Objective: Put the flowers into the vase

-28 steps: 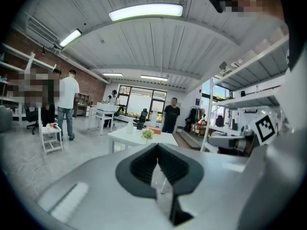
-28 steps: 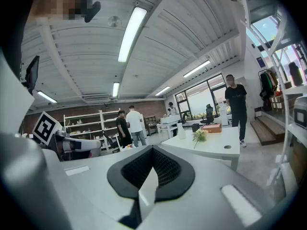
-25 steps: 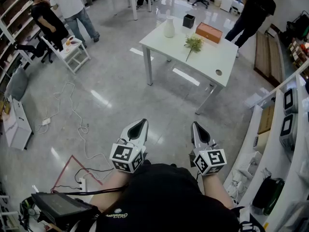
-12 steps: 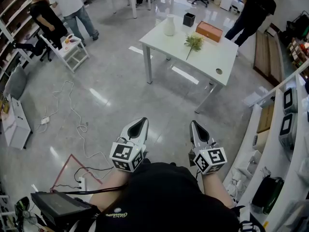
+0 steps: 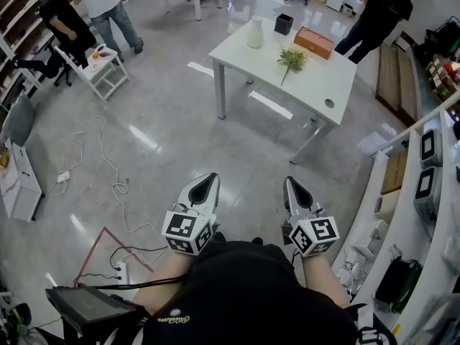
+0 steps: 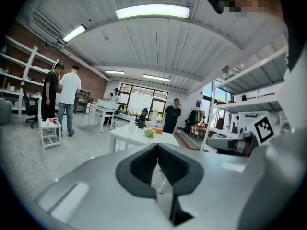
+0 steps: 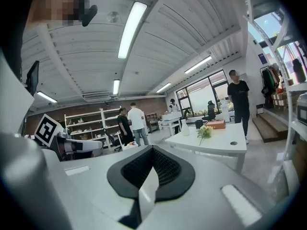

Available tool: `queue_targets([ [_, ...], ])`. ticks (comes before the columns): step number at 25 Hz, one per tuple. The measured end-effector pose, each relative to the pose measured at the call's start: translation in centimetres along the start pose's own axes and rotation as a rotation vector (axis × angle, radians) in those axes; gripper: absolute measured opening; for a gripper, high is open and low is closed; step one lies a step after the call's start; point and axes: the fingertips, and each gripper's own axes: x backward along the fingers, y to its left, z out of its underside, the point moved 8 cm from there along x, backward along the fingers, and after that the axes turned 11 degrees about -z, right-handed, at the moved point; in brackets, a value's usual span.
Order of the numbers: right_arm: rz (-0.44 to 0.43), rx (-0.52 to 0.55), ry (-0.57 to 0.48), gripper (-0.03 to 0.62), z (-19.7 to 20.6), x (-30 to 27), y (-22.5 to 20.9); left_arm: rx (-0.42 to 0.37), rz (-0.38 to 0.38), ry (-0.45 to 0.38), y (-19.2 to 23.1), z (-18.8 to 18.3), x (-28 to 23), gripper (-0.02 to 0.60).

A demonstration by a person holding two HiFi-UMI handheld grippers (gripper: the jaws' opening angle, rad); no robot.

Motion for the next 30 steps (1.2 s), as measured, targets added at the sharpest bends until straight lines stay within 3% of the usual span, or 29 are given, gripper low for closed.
queue_targets([
  [10,0.05,0.009,0.019,-0.002,0.6,-3.8,3.1,0.02,0.023,0.035,5.8,0.7,0.0,0.006],
  [17,0.058,0.021,0.016,-0.002,0.3,-6.6,2.4,0.025,0.015,0.035,7.6,0.5,-2.2,0.006],
  [23,0.044,0.024,0.005,-0.002,-0.4,-11.0,-0.7,0.017,-0.001,0.042,8.9,-0.4,-6.6,0.006],
  [30,0.013,0.022,0.009,-0.002,-3.4,-17.3,-8.3,0.022,-0.027,0.039,8.9,-3.3,-16.1,0.006],
])
